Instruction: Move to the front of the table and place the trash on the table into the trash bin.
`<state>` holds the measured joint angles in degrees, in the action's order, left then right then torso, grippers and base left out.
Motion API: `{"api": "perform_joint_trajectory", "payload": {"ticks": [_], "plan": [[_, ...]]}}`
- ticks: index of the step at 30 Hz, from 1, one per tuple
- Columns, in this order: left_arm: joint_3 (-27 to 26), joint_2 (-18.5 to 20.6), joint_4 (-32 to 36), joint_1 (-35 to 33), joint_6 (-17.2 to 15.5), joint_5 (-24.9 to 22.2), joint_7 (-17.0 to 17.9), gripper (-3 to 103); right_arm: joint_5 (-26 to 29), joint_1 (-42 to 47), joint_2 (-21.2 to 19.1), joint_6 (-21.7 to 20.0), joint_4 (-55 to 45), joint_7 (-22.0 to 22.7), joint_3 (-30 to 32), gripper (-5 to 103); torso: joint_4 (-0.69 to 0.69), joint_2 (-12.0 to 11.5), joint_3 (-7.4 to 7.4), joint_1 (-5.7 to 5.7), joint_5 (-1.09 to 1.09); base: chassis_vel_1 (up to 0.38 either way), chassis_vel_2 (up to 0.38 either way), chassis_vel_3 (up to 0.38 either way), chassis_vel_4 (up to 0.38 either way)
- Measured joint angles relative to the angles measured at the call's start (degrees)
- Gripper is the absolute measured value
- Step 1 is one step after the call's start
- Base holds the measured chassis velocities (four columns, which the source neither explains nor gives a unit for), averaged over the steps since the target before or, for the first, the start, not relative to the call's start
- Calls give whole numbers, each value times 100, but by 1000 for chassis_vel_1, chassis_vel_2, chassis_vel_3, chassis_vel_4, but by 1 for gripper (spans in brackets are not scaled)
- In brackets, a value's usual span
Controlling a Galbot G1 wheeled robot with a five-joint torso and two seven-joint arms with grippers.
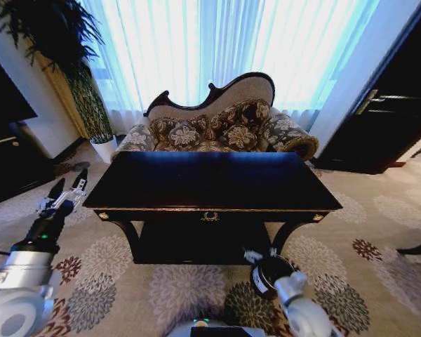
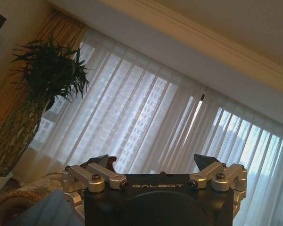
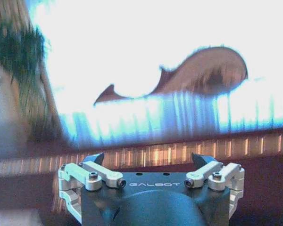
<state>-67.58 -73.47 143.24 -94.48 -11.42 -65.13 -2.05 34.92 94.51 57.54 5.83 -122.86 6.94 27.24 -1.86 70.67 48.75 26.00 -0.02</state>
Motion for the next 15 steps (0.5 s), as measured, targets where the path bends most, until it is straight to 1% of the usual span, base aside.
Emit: {"api": "perform_joint_trajectory", "payload": {"ticks": [2, 3, 7, 8, 11, 13, 14, 15], "plan": [[20, 4, 0, -9, -47, 86, 57, 100, 75, -166, -16, 0, -267, 159, 177, 100, 0, 0, 0, 0, 0, 0, 0, 0, 0], [20, 4, 0, -9, -47, 86, 57, 100, 75, -166, -16, 0, -267, 159, 177, 100, 0, 0, 0, 0, 0, 0, 0, 0, 0], [130, 8, 0, -30, -178, 255, 444, 100, 166, -640, -71, -2, -505, 435, 625, 100, 0, -1, 0, 0, 1, 0, 0, 0, 0], [130, 8, 0, -30, -178, 255, 444, 100, 166, -640, -71, -2, -505, 435, 625, 100, 0, -1, 0, 0, 1, 0, 0, 0, 0], [23, 43, -1, -35, -203, 400, 583, 100, 402, -840, -135, -122, -562, 678, 833, 100, 0, -2, 1, 1, 1, 0, 0, 0, 0], [-23, 67, -1, -39, -228, 424, 638, 100, 479, -879, -153, -173, -569, 734, 881, 100, 1, -2, 0, 0, 1, 0, 0, 0, 0], [-56, 92, -1, -41, -279, 426, 781, 100, 507, -909, -165, -210, -570, 765, 927, 100, 0, -1, 0, 0, 1, 0, 0, 0, 0], [-71, 120, -1, -43, -369, 415, 1030, 100, 452, -922, -166, -218, -570, 762, 974, 100, 1, -1, 0, 0, 1, 0, 0, 0, 0]]}}
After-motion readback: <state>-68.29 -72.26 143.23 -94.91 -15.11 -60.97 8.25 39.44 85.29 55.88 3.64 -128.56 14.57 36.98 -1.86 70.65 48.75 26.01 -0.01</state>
